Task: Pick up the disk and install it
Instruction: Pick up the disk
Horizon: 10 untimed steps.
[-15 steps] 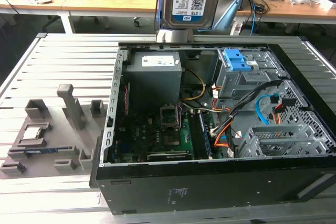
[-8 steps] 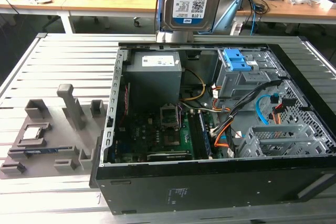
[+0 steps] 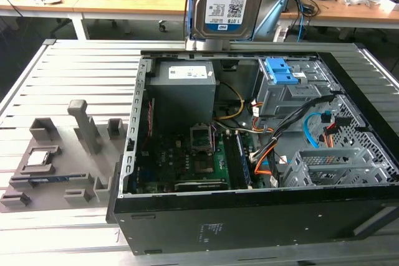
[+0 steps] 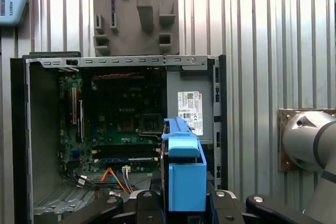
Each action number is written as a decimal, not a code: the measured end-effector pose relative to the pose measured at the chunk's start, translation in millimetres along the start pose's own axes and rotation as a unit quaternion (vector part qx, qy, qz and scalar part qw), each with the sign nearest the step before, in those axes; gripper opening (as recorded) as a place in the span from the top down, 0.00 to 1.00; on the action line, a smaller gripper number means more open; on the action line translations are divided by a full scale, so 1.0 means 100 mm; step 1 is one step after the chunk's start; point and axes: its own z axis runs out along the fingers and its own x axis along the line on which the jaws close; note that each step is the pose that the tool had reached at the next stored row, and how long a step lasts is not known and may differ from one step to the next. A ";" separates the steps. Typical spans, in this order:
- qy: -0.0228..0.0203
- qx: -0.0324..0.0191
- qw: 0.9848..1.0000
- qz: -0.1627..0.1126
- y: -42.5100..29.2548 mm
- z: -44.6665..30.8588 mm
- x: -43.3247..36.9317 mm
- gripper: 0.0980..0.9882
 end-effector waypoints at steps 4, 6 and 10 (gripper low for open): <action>0.000 0.000 1.000 0.000 -0.001 0.012 0.059 0.70; 0.000 0.000 1.000 0.000 -0.001 0.017 0.084 0.70; 0.000 0.000 1.000 0.000 -0.003 0.027 0.155 0.70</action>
